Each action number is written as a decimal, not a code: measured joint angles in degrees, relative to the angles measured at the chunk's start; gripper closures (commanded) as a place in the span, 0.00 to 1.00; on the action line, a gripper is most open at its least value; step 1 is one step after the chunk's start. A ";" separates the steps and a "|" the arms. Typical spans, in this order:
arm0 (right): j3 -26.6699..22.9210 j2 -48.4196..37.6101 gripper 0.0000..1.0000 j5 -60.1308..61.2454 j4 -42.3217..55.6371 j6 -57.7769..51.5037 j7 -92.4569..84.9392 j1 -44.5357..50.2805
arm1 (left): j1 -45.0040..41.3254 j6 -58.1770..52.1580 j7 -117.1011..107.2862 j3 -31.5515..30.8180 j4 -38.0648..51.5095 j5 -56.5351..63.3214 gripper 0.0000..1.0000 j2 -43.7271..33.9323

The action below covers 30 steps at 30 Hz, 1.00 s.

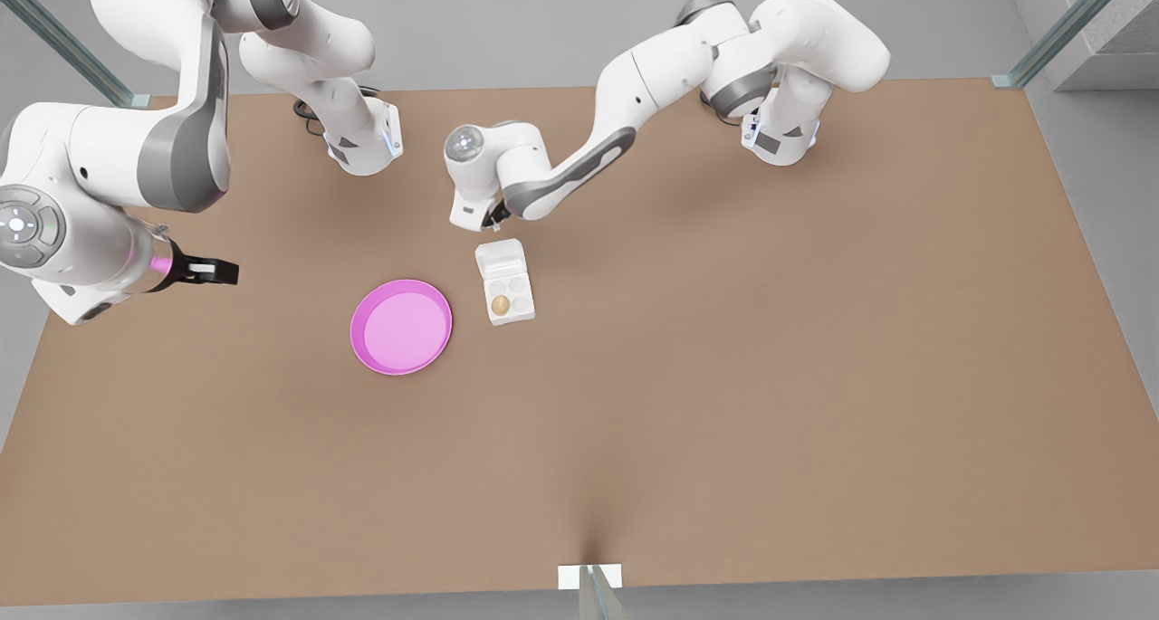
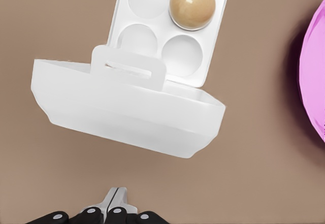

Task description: Pack egg into the box and close the box lid

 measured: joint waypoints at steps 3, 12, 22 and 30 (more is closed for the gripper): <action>0.00 0.00 0.00 0.03 -0.52 -0.61 -0.05 -0.10 | 1.25 -0.34 2.16 -0.01 0.00 0.04 0.79 -0.34; 0.00 0.00 0.00 0.08 -1.32 -1.32 0.05 -0.17 | 8.57 -2.78 12.78 -0.18 0.35 0.02 0.79 -2.40; 0.54 0.16 0.00 1.98 0.08 0.60 0.44 1.51 | 54.57 -24.12 112.45 21.74 -20.75 -11.13 0.00 -49.23; 0.44 -5.91 0.00 7.15 -7.83 6.83 -1.37 1.20 | 46.98 -30.87 112.69 28.40 -16.00 -15.10 0.00 -49.73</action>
